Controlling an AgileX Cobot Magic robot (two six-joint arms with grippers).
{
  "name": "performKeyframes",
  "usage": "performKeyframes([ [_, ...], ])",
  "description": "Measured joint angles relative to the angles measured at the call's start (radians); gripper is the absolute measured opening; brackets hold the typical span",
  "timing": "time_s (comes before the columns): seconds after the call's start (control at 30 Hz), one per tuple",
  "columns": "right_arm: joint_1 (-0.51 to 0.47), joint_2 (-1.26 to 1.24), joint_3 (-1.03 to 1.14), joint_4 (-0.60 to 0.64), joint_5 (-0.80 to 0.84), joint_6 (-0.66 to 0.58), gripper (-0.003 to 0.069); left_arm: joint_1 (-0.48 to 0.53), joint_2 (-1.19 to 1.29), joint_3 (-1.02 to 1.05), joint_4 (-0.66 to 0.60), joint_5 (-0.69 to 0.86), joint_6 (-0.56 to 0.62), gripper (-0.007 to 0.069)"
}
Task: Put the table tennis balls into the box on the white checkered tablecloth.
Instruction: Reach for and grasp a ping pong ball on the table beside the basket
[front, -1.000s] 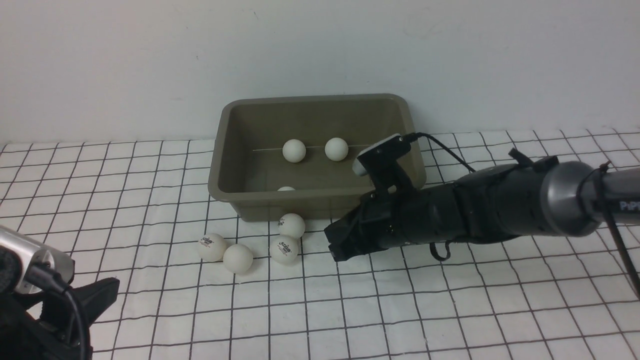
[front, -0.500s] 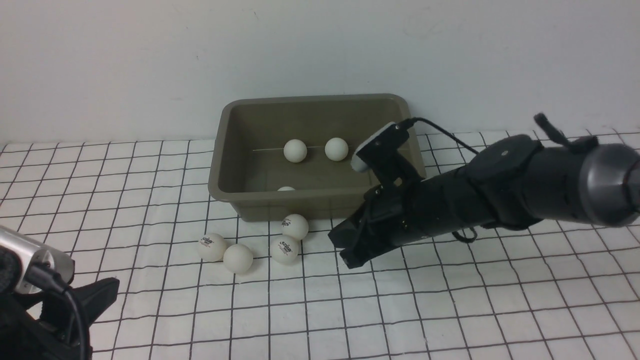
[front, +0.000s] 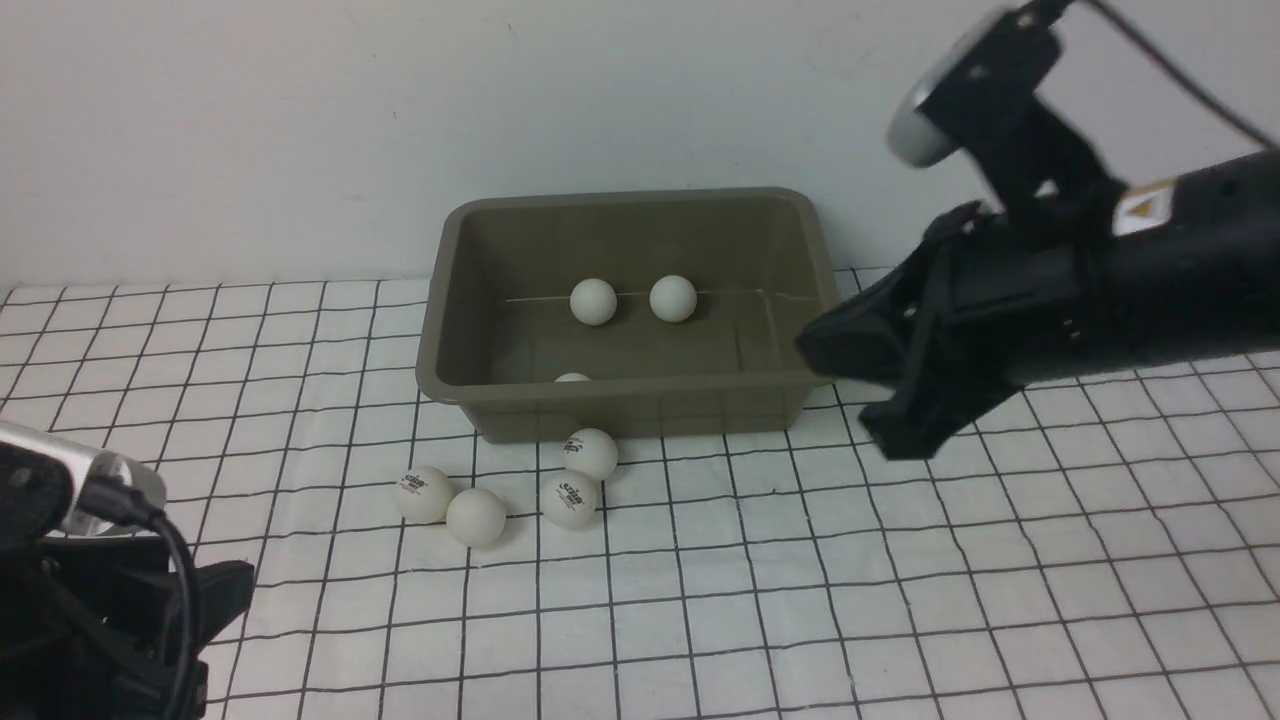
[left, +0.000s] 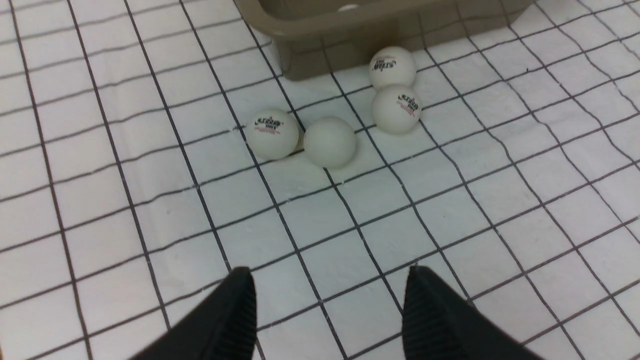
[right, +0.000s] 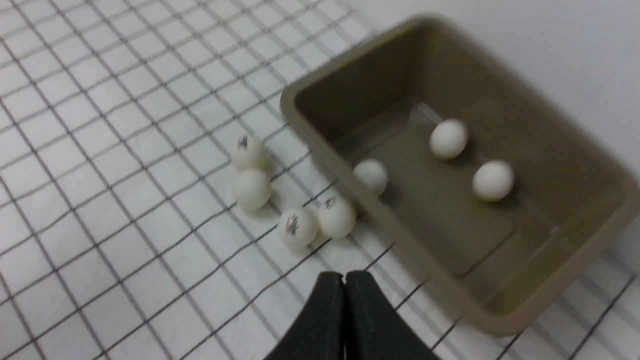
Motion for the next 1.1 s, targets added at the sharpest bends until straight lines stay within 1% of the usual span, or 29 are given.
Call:
performKeyframes([
  [0.1,0.0,-0.142,0.0,-0.077,-0.069,0.025,-0.0015,0.0,0.037,0.0,-0.023,-0.006,0.002,0.0365],
  [0.2,-0.001,-0.205,0.0,-0.188,-0.087,0.127,-0.0015,0.0,0.049,0.0,-0.084,-0.023,0.036,0.0365],
  [0.23,-0.002,-0.209,0.0,-0.226,-0.08,0.171,-0.0015,0.0,0.05,0.0,-0.123,-0.031,0.066,0.0365],
  [0.37,-0.005,-0.199,0.002,-0.33,-0.056,0.274,-0.0015,0.0,0.05,-0.002,-0.185,-0.064,0.14,0.0365],
  [0.47,-0.008,-0.199,0.003,-0.383,-0.05,0.313,-0.0015,0.0,0.08,-0.016,-0.199,-0.094,0.167,0.0365],
  [0.63,-0.008,-0.198,0.003,-0.472,-0.022,0.395,-0.0015,0.0,0.237,-0.108,-0.204,-0.097,0.187,0.0365],
  [0.8,-0.008,-0.186,0.003,-0.506,-0.021,0.482,-0.0015,0.0,0.398,-0.218,-0.204,-0.081,0.246,0.0365],
  [1.1,-0.008,-0.085,0.003,-0.509,-0.029,0.5,-0.0015,0.0,0.524,-0.302,-0.187,-0.079,0.277,0.0365],
])
